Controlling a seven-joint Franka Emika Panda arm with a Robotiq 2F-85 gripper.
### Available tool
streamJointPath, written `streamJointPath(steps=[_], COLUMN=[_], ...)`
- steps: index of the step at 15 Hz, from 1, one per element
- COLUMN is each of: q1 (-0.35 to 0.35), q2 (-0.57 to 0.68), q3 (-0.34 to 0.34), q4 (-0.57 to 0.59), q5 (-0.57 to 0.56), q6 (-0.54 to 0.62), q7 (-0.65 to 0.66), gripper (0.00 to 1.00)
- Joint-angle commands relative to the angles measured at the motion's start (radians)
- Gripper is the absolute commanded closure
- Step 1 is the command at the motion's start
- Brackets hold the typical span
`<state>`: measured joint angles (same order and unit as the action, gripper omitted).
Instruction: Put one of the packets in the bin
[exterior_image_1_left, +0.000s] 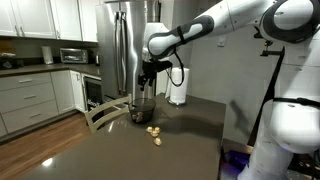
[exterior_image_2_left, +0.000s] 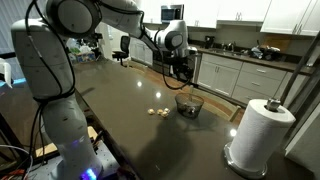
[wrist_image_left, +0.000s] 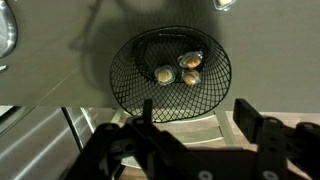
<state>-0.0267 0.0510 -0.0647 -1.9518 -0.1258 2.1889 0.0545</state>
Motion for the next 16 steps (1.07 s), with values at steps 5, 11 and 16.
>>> streamJointPath(steps=[5,11,16], q1=[-0.003,-0.006,-0.006], q2=[-0.008,-0.003,-0.003], q3=[0.006,0.006,0.006], q4=[0.012,0.003,0.003], q5=[-0.013,0.000,0.000], q6=[-0.084,-0.089,-0.096], q7=[0.042,0.014,0.014], gripper=[0.00,0.00,0.00])
